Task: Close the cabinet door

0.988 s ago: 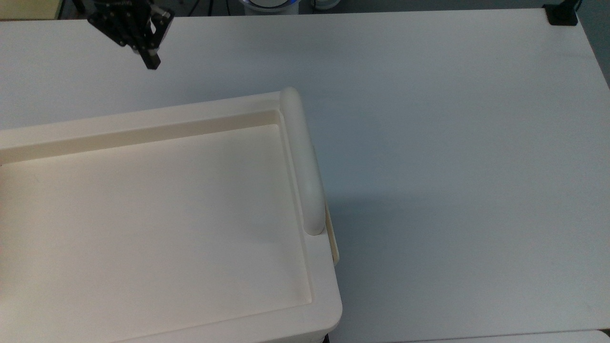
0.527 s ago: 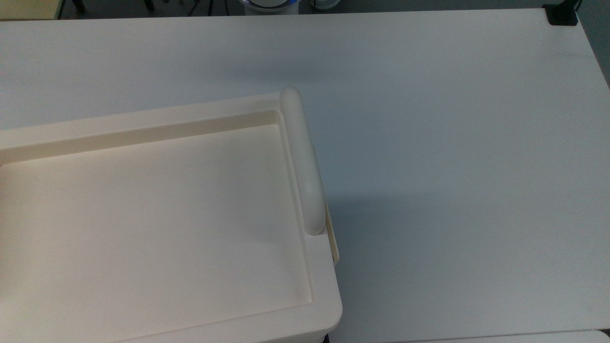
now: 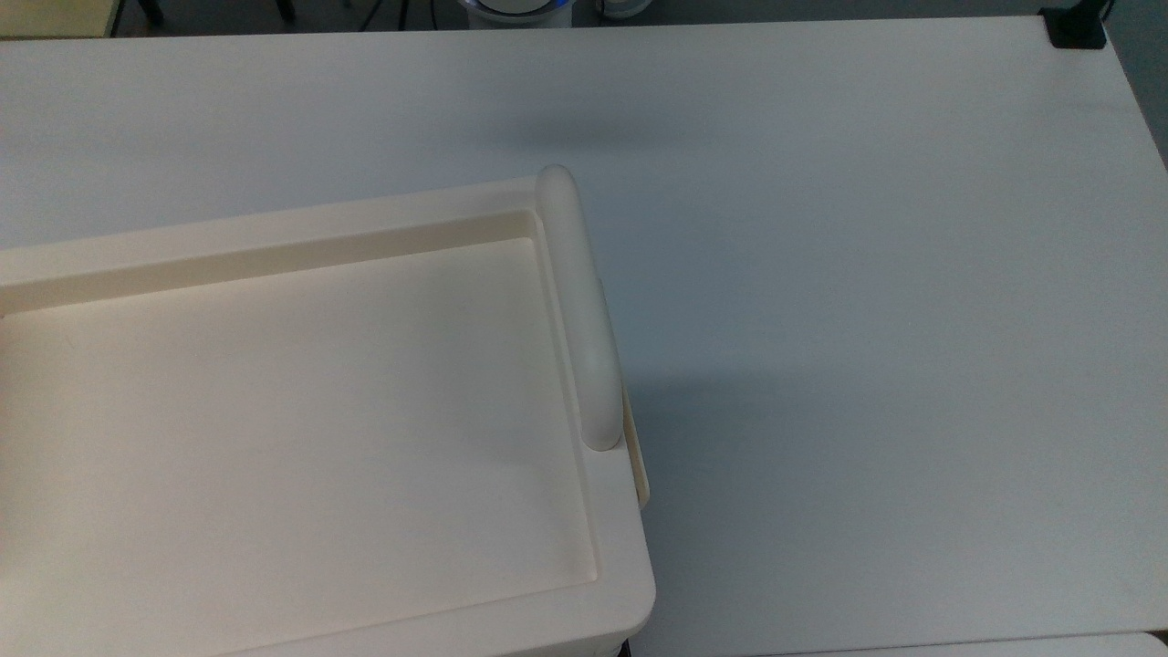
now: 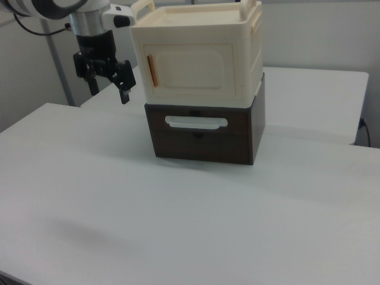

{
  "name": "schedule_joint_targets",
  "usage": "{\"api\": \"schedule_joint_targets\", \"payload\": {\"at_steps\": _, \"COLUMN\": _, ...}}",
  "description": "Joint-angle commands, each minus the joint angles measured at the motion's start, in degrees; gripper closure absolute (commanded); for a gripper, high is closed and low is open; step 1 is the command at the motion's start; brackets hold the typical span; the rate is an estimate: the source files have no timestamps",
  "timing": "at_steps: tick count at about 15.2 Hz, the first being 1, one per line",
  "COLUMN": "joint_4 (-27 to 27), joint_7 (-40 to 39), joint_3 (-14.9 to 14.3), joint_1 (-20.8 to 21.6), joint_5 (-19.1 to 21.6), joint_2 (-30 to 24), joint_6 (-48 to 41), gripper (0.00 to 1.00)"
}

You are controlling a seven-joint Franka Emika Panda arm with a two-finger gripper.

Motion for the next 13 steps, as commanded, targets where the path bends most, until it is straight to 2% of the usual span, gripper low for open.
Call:
{"api": "schedule_joint_targets", "payload": {"at_steps": 1, "joint_4": -0.77, "joint_7": -1.80, "joint_3": -0.40, "joint_1": 0.38, "joint_5": -1.61, "joint_2": 1.39, "joint_6": 4.19, "gripper": 0.00}}
{"api": "schedule_joint_targets", "payload": {"at_steps": 3, "joint_4": -0.68, "joint_7": -5.50, "joint_3": -0.31, "joint_1": 0.29, "joint_5": -3.45, "joint_2": 1.48, "joint_6": 4.29, "gripper": 0.00}}
{"api": "schedule_joint_targets", "payload": {"at_steps": 13, "joint_4": -0.68, "joint_7": -5.16, "joint_3": -0.31, "joint_1": 0.11, "joint_5": -3.99, "joint_2": 1.48, "joint_6": 4.46, "gripper": 0.00}}
